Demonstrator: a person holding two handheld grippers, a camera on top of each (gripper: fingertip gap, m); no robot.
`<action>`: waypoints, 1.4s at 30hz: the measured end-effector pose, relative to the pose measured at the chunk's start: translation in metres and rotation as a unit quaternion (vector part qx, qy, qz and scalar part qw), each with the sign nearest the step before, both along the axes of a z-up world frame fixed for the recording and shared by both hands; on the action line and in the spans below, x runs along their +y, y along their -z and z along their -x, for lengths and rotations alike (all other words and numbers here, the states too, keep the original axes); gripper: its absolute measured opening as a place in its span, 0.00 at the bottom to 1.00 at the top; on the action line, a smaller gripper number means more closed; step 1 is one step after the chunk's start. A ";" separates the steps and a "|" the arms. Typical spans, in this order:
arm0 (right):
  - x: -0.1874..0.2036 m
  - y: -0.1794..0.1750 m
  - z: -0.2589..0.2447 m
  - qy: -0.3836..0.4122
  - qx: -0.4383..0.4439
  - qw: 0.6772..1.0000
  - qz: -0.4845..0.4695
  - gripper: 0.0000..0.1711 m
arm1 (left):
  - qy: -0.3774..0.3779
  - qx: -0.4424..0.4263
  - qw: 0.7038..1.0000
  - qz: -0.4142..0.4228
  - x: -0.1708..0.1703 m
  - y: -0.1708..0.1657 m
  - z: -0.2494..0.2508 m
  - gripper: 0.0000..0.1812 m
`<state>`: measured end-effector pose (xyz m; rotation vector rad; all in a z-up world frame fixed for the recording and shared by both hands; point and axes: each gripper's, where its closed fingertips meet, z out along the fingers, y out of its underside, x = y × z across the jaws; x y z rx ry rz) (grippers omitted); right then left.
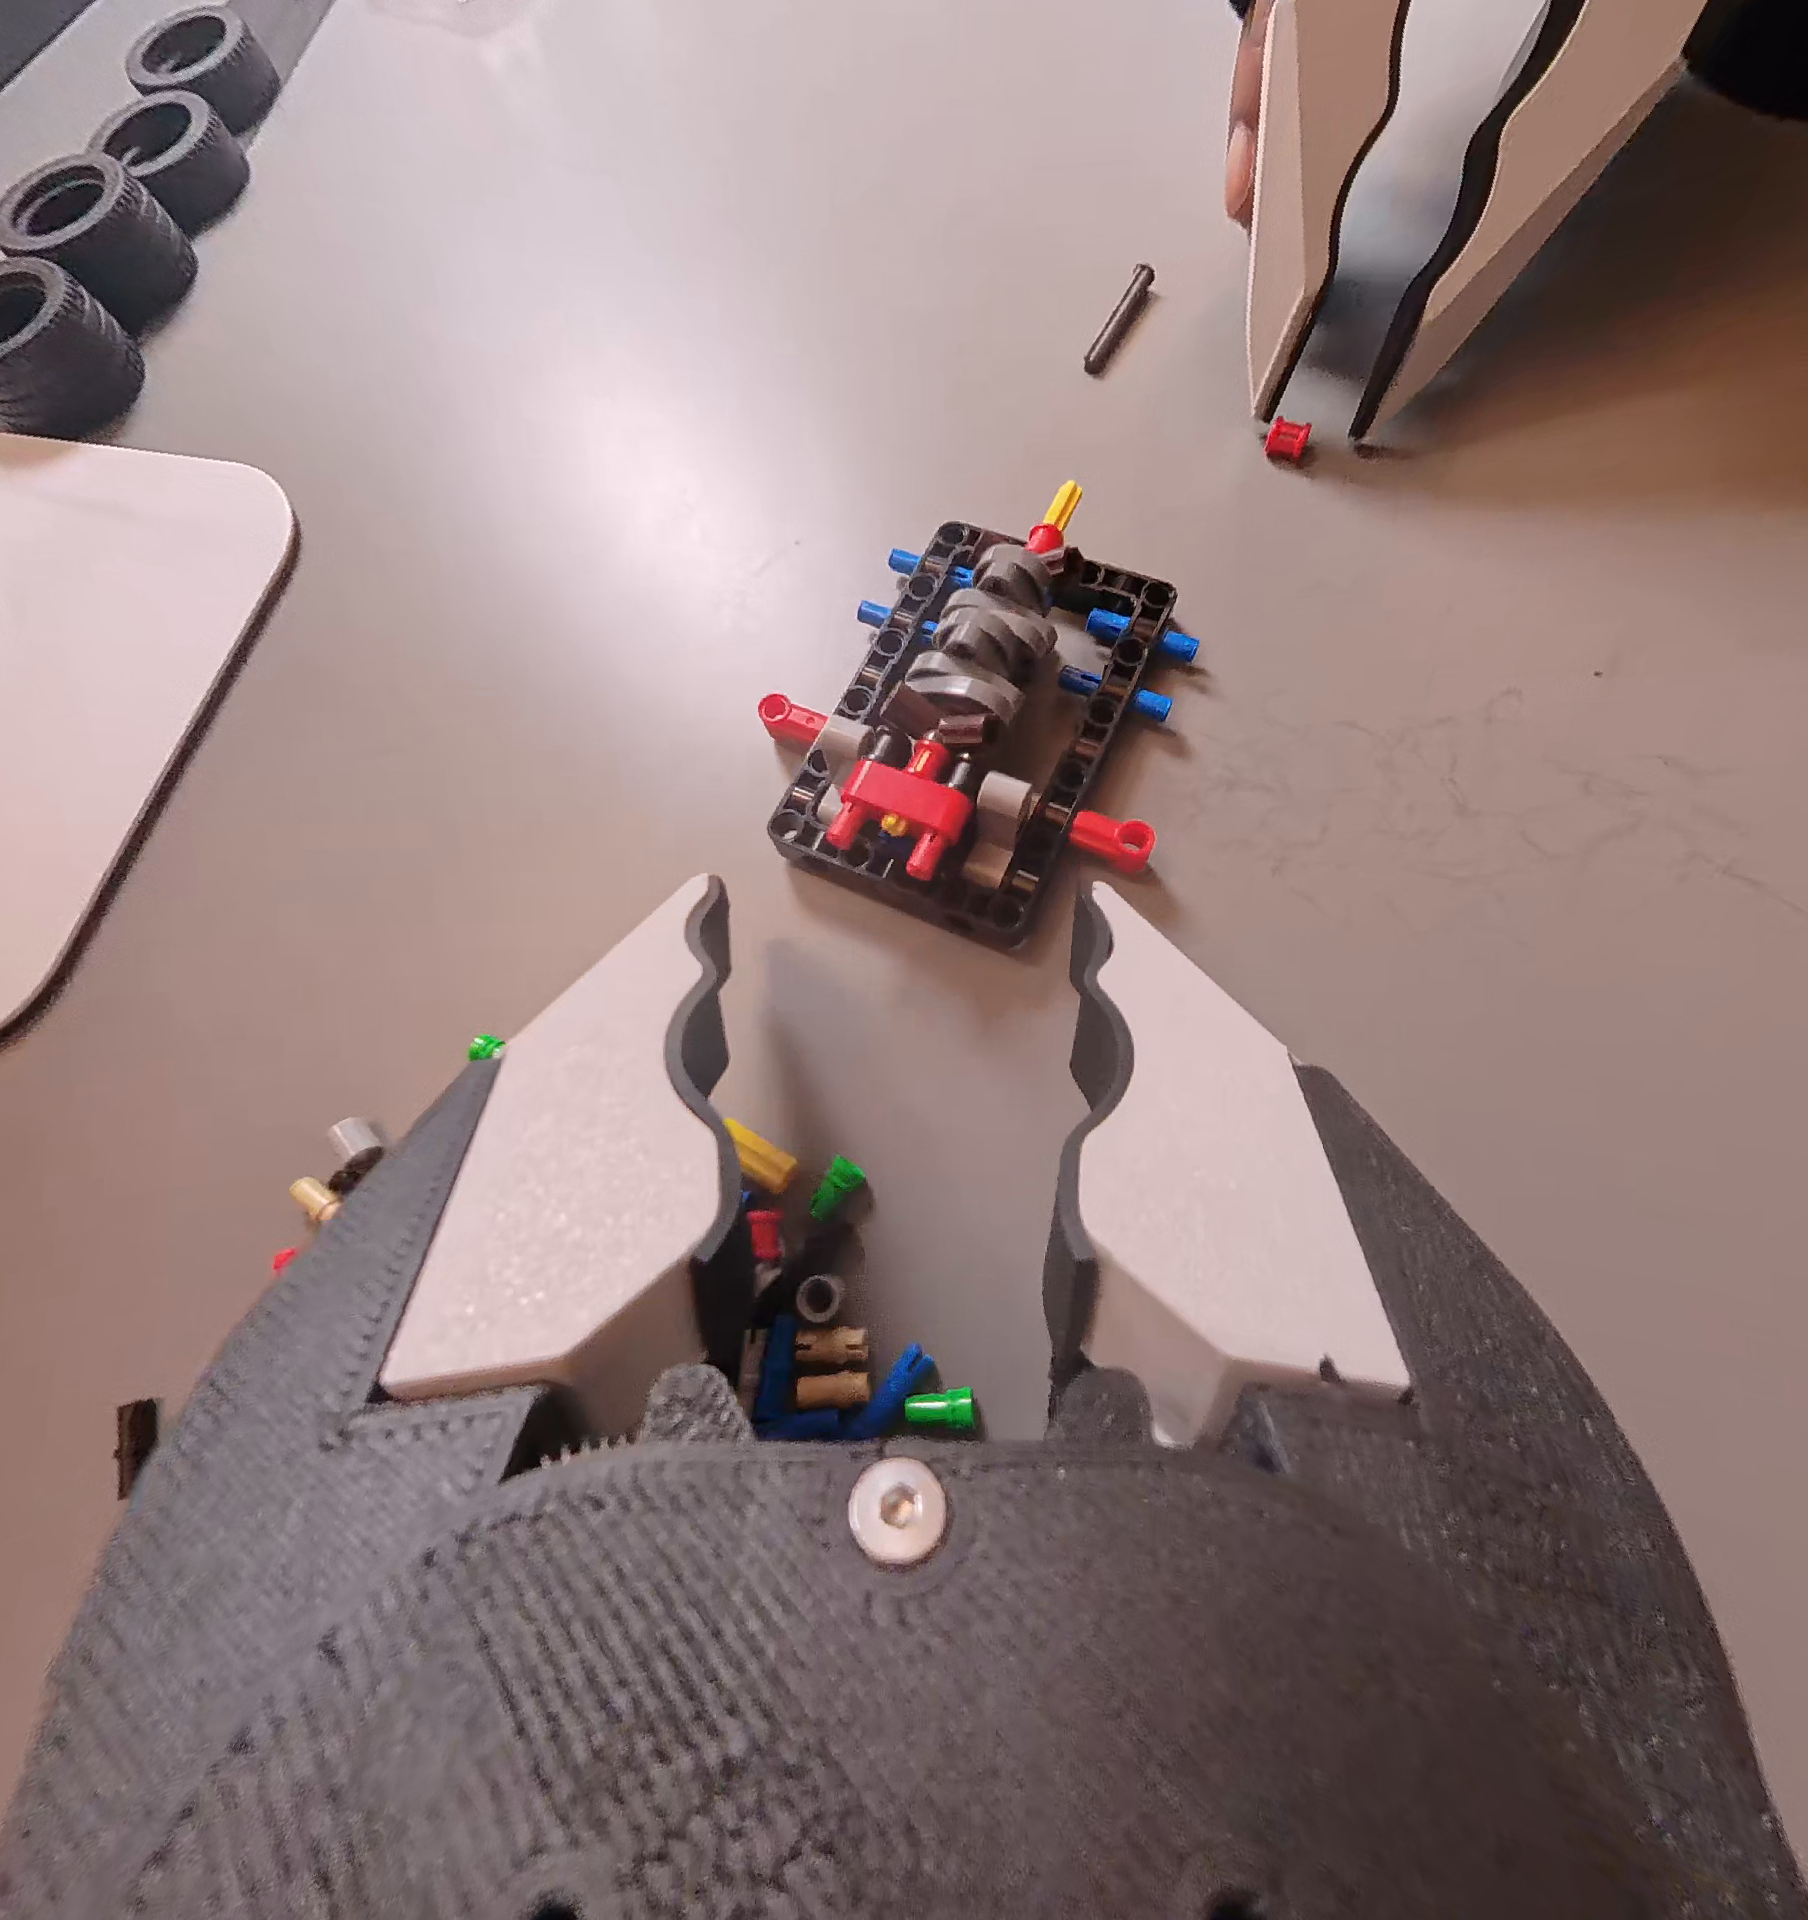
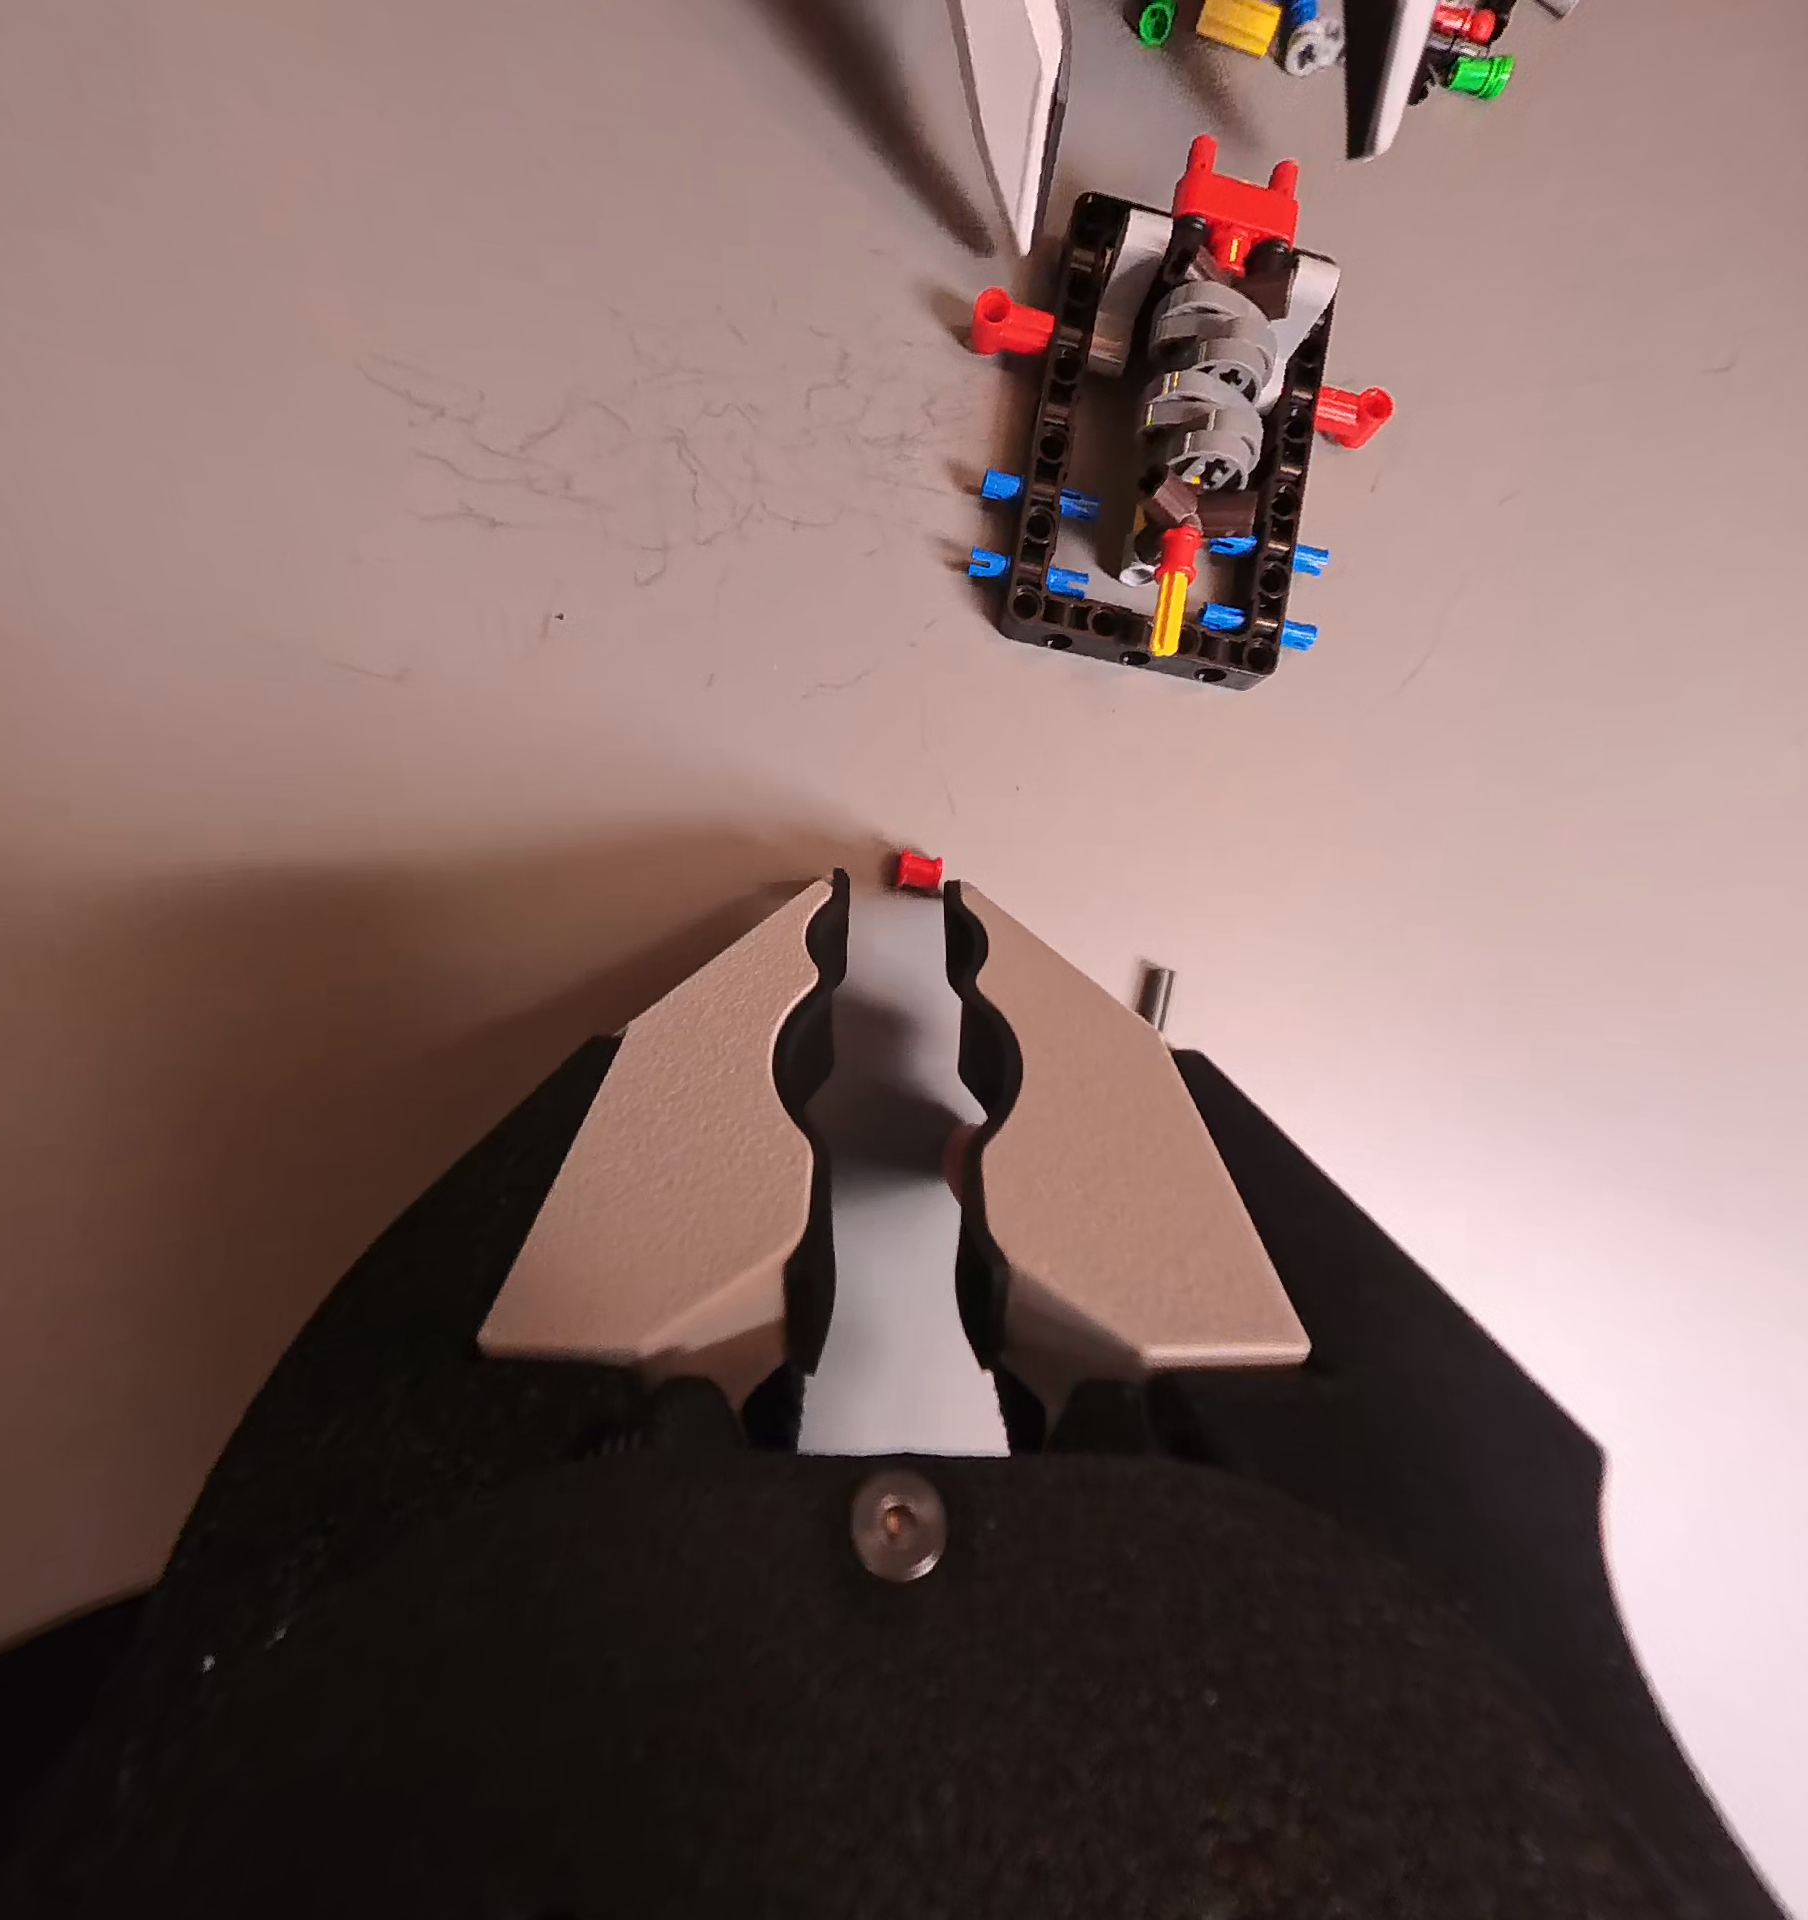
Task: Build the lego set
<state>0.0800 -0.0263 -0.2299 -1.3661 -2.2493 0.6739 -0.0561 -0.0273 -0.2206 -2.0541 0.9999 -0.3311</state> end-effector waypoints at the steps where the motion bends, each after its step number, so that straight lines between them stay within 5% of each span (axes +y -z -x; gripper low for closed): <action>1: 0.000 0.000 0.001 0.000 0.000 1.000 0.001 0.09 | 0.004 0.005 1.000 0.004 0.001 0.001 0.000 0.37; 16: -0.003 0.000 -0.004 0.001 -0.004 1.000 0.003 0.04 | 0.026 0.021 0.999 0.008 0.002 0.003 -0.002 0.34; 42: -0.001 -0.005 -0.024 -0.006 -0.015 1.000 0.015 0.09 | 0.018 -0.002 1.000 -0.012 -0.008 -0.006 -0.003 0.32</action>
